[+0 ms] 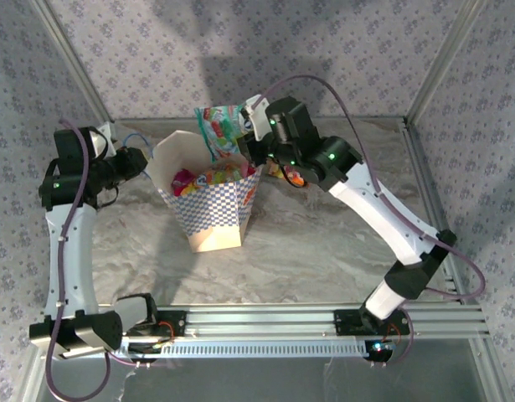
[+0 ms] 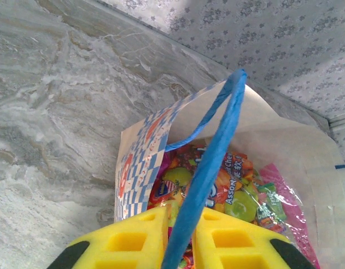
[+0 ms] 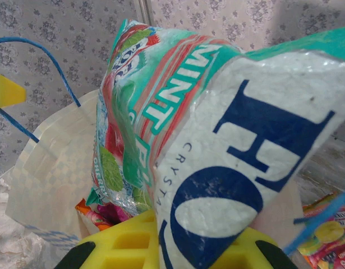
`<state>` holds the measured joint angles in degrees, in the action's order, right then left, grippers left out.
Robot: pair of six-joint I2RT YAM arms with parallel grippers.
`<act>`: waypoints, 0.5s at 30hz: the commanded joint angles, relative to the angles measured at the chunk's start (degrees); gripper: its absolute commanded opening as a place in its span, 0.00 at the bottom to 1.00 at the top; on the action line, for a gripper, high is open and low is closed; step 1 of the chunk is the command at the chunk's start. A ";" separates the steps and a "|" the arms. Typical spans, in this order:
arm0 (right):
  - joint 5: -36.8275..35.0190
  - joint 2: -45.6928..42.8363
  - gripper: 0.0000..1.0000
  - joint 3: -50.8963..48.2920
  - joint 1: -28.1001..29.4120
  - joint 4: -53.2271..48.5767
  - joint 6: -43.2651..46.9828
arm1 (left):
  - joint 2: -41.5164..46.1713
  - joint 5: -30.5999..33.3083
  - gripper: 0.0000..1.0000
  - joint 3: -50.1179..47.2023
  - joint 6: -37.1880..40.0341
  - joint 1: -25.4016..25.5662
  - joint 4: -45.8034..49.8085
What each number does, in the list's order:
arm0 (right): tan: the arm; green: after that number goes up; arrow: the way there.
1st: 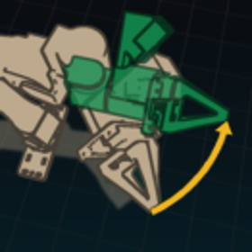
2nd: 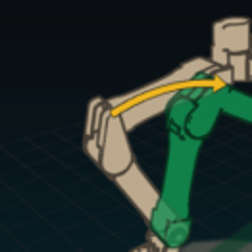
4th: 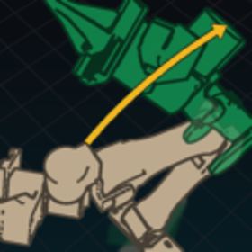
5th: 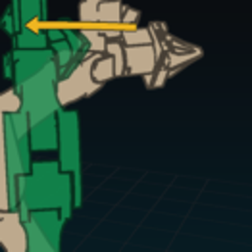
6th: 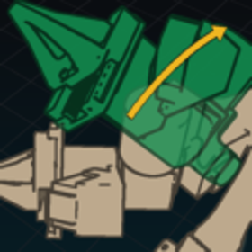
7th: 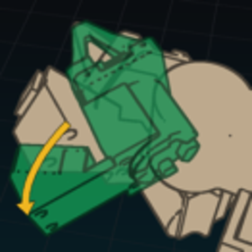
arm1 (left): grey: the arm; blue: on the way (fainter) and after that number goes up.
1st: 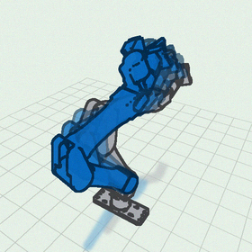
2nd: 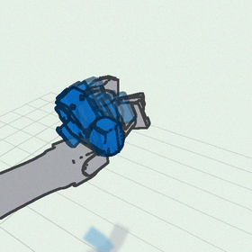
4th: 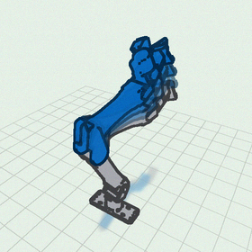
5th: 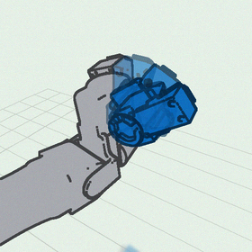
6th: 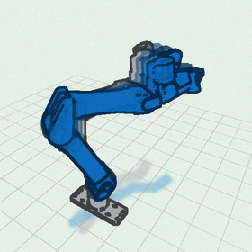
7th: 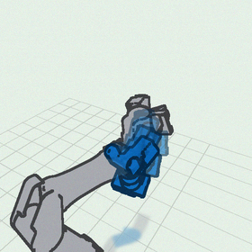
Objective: Place the snacks into the paper bag
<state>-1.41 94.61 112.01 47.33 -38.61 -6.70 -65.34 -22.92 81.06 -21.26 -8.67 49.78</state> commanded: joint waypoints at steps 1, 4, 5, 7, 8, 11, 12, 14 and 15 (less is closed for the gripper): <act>0.92 1.93 0.13 4.16 0.40 1.63 1.14 | 1.66 -1.16 0.14 0.03 0.82 -1.06 0.93; 2.05 4.46 0.13 6.33 0.40 0.52 1.40 | 1.97 -1.16 0.11 -0.86 0.87 -1.64 0.69; 2.60 5.17 0.13 6.88 0.41 0.06 1.55 | 2.07 -1.15 0.10 -1.13 0.82 -1.79 0.51; 3.97 6.93 0.13 8.61 0.48 -1.24 1.78 | 2.07 -1.25 0.05 -1.56 1.04 -2.09 0.55; 4.46 7.76 0.13 9.39 0.48 -1.87 1.77 | 2.01 -1.25 0.03 -1.68 1.08 -2.21 0.58; 6.41 10.03 0.13 12.04 0.72 -4.91 1.78 | 2.09 -1.43 0.01 -1.95 1.22 -2.47 0.52; 7.39 10.65 0.13 12.94 0.87 -5.95 1.94 | 2.10 -1.42 0.01 -1.95 1.24 -2.63 0.58; 9.55 11.95 0.14 14.05 1.13 -7.50 2.29 | 2.06 -1.35 0.01 -2.03 1.30 -2.78 0.64; 10.89 12.62 0.14 14.62 1.23 -8.32 2.46 | 2.08 -1.38 0.01 -2.04 1.24 -2.83 0.58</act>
<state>4.89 106.37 123.22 47.81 -44.66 -5.50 -64.05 -23.18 79.26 -20.75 -10.98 49.91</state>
